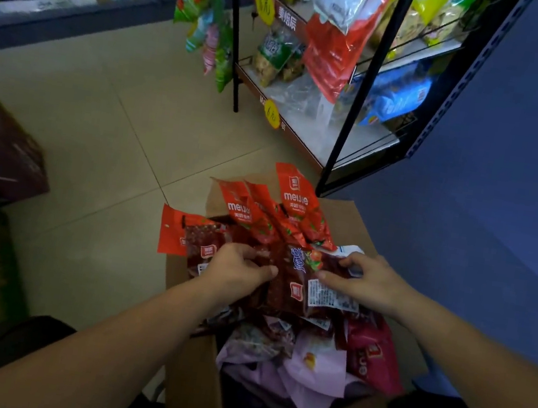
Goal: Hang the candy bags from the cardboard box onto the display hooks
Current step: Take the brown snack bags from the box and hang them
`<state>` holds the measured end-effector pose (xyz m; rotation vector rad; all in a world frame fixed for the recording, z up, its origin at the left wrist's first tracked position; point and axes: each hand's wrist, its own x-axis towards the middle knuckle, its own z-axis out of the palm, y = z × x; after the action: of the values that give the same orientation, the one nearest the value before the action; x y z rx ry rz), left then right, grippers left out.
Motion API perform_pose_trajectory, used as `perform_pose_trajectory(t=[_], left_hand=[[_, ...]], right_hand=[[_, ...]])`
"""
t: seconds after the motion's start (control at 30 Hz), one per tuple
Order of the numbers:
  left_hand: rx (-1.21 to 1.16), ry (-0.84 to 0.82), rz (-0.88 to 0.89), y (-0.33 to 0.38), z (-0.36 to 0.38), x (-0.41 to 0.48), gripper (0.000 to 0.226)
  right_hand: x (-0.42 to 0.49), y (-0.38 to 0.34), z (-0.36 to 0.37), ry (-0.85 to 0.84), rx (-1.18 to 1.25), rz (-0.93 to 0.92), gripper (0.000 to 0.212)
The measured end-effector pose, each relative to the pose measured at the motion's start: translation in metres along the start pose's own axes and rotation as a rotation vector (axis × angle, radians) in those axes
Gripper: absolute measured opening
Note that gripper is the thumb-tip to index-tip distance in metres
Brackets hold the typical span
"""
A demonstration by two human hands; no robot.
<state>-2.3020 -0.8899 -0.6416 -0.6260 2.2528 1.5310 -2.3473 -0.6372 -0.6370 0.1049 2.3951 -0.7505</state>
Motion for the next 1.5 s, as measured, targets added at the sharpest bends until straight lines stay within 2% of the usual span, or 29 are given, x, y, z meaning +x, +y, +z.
perform_pose_trajectory(t=[0.07, 0.13, 0.23, 0.3, 0.37, 0.43, 0.5, 0.6, 0.67, 0.73, 0.8, 0.83, 0.97, 1.0, 1.1, 1.13, 1.2, 1.27, 1.4, 1.5], left_hand=[[-0.021, -0.034, 0.029, -0.003, 0.002, -0.004, 0.02], [-0.052, -0.071, 0.086, -0.002, 0.005, -0.011, 0.025], [-0.093, -0.007, 0.248, 0.008, 0.01, -0.02, 0.039], [-0.076, -0.014, 0.382, 0.021, 0.015, -0.029, 0.042], [-0.108, -0.045, 0.436, 0.031, 0.017, -0.038, 0.052], [-0.155, -0.069, 0.41, 0.034, 0.018, -0.043, 0.061], [-0.167, -0.088, 0.388, 0.031, 0.016, -0.044, 0.057], [-0.15, -0.052, 0.404, 0.027, 0.007, -0.042, 0.042], [0.016, 0.045, 0.437, 0.023, -0.005, -0.04, 0.034], [0.381, 0.178, 0.422, 0.013, -0.022, -0.033, 0.037], [0.643, 0.249, 0.294, 0.0, -0.035, -0.028, 0.042], [0.659, 0.235, 0.229, -0.005, -0.038, -0.027, 0.045], [0.368, 0.087, 0.109, -0.014, -0.035, -0.027, 0.048], [0.339, 0.084, 0.112, -0.015, -0.033, -0.024, 0.043], [0.188, 0.079, 0.105, -0.01, -0.026, -0.019, 0.008], [0.138, 0.06, 0.123, -0.003, -0.022, -0.022, 0.004], [0.06, 0.059, 0.206, 0.013, -0.016, -0.03, 0.015], [0.01, 0.083, 0.281, 0.028, -0.011, -0.04, 0.024], [-0.053, 0.158, 0.363, 0.04, -0.006, -0.048, 0.034], [-0.175, 0.133, 0.349, 0.045, 0.004, -0.058, 0.032]], right_hand=[[-0.007, -0.01, 0.002, -0.033, 0.047, 0.015, 0.079], [-0.012, -0.013, 0.002, -0.1, 0.235, 0.058, 0.093], [-0.015, -0.012, 0.002, -0.084, 0.199, -0.014, 0.099], [-0.02, -0.023, -0.004, 0.049, 0.114, -0.068, 0.087], [-0.025, -0.036, -0.013, 0.104, 0.268, -0.196, 0.08], [-0.032, -0.045, -0.022, -0.026, 0.502, -0.247, 0.072], [-0.033, -0.047, -0.026, -0.124, 0.55, -0.247, 0.052], [-0.034, -0.052, -0.024, -0.098, 0.552, -0.198, 0.031], [-0.034, -0.054, -0.02, -0.051, 0.542, -0.174, 0.024], [-0.035, -0.056, -0.016, -0.018, 0.528, -0.164, 0.02], [-0.032, -0.053, -0.01, -0.002, 0.496, -0.175, 0.018], [-0.031, -0.05, -0.009, 0.006, 0.472, -0.184, 0.017], [-0.035, -0.049, -0.008, 0.053, 0.367, -0.222, 0.014], [-0.036, -0.049, -0.008, 0.063, 0.333, -0.234, 0.019], [-0.038, -0.05, -0.014, 0.083, 0.277, -0.251, 0.037], [-0.042, -0.055, -0.018, 0.103, 0.292, -0.255, 0.036], [-0.049, -0.062, -0.03, 0.185, 0.367, -0.251, 0.018], [-0.053, -0.062, -0.042, 0.289, 0.388, -0.262, 0.01], [-0.058, -0.053, -0.047, 0.445, 0.381, -0.234, 0.017], [-0.063, -0.053, -0.043, 0.516, 0.434, -0.231, 0.016]])
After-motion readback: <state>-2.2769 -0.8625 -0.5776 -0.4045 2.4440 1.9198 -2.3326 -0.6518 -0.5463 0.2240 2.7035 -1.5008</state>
